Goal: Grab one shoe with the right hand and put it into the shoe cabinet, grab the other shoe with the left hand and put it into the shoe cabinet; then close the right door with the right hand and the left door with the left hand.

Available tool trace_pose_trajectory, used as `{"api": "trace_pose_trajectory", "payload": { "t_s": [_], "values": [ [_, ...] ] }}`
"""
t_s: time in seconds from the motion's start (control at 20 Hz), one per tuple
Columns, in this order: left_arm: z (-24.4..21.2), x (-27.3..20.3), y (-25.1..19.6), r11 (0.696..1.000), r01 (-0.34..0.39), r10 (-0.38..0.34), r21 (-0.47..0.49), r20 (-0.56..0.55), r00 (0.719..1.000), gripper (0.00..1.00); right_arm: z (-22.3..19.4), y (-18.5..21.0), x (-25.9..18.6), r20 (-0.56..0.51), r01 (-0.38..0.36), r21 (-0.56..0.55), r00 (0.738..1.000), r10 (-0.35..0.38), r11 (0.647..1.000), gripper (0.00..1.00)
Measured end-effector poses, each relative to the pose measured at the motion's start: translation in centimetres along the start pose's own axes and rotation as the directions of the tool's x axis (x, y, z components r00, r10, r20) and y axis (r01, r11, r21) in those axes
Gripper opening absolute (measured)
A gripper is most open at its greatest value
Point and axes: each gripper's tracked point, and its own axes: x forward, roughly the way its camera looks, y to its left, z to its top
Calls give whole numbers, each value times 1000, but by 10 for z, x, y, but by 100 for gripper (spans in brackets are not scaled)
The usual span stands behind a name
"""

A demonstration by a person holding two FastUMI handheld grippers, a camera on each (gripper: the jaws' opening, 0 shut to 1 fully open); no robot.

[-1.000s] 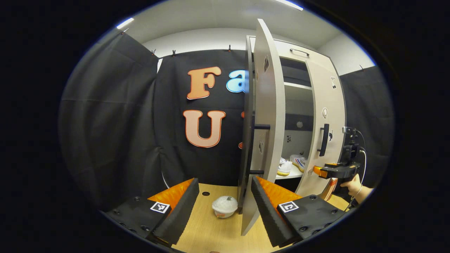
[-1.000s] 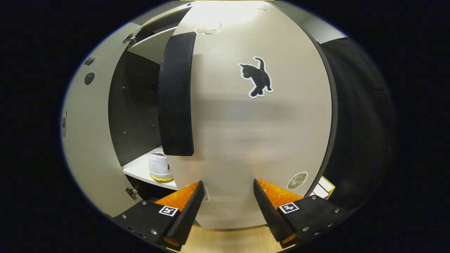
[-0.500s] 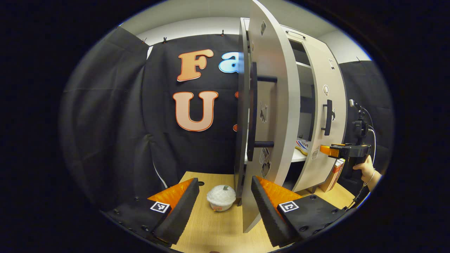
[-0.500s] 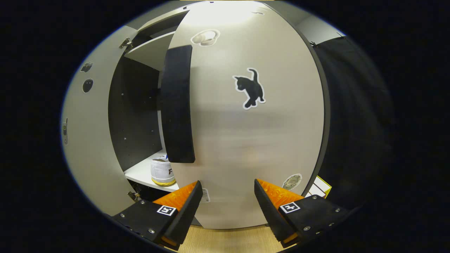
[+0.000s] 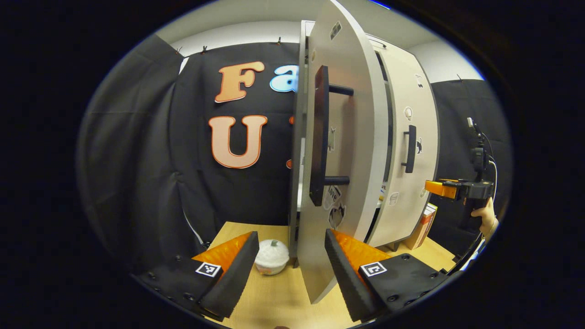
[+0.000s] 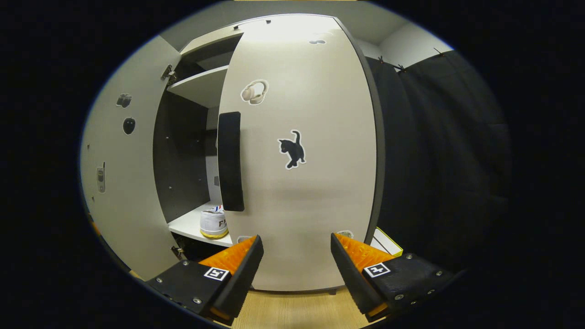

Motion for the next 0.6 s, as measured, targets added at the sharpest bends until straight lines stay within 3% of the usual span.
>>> {"api": "trace_pose_trajectory", "payload": {
  "t_s": [0.3,0.6],
  "values": [
    [5,34,-60,994,108,-108,34,6,994,92,4,-30,-39,15,36,-11,999,-36,999,92],
    [0,76,-118,982,185,-185,28,15,983,98,12,-66,-68,38,102,13,994,-102,995,92]
  ]
}}
